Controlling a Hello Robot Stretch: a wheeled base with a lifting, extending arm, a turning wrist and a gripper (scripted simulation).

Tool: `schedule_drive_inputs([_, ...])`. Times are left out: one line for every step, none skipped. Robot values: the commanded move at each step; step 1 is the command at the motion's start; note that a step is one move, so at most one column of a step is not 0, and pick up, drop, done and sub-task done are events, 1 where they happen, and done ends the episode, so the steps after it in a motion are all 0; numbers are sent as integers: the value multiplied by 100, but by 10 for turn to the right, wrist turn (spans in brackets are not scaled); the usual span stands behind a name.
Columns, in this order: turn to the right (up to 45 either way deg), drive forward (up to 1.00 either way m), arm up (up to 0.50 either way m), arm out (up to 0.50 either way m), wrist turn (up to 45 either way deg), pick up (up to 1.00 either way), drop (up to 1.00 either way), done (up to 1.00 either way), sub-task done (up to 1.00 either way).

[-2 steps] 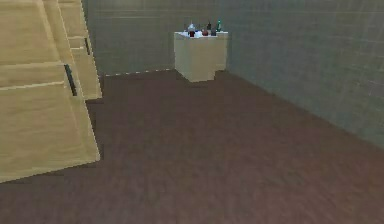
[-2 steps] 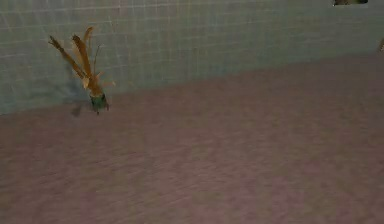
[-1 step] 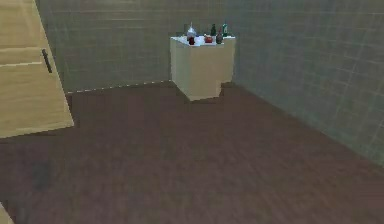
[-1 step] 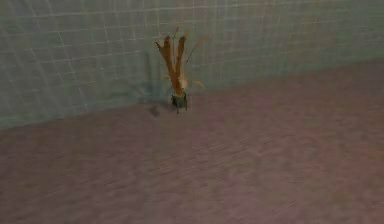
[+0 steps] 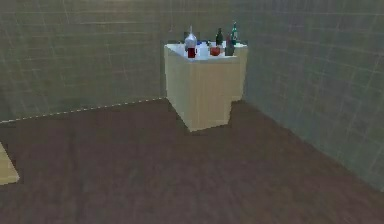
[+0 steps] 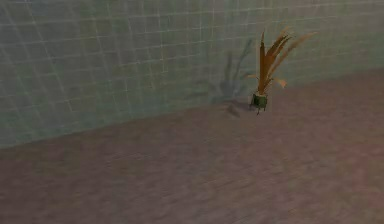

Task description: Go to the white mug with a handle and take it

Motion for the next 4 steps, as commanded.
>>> schedule_drive_inputs([0, 100, 0, 0, 0, 0, 0, 0, 0])
schedule_drive_inputs([30, 0, 0, 0, 0, 0, 0, 0, 0])
schedule_drive_inputs([0, 70, 0, 0, 0, 0, 0, 0, 0])
schedule_drive_inputs([-450, 0, 0, 0, 0, 0, 0, 0, 0])
